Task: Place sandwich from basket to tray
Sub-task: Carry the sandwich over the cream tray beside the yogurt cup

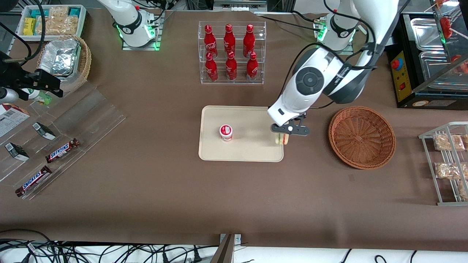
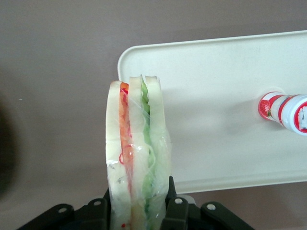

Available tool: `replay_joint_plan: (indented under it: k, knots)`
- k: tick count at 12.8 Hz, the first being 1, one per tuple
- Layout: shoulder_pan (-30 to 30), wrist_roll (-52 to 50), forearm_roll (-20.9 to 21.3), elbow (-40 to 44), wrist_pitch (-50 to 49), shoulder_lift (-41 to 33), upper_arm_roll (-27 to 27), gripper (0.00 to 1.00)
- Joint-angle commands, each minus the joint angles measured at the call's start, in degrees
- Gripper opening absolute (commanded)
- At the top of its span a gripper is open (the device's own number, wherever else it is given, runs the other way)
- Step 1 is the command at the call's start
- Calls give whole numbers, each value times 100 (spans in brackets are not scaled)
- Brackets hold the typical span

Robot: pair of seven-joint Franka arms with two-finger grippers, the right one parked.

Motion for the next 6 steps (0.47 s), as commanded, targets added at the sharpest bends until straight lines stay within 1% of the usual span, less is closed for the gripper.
replay_joint_plan:
  k: [1,2,5,6]
  knots:
    - [-104,-195,209,127,231,359,6,40]
    - [-209,-291,314,118,336,456,24,40]
    - [-368,-1177,1173,127,652,878,6,40]
    - [-447,-1328,1289,127,671,931,6,40]
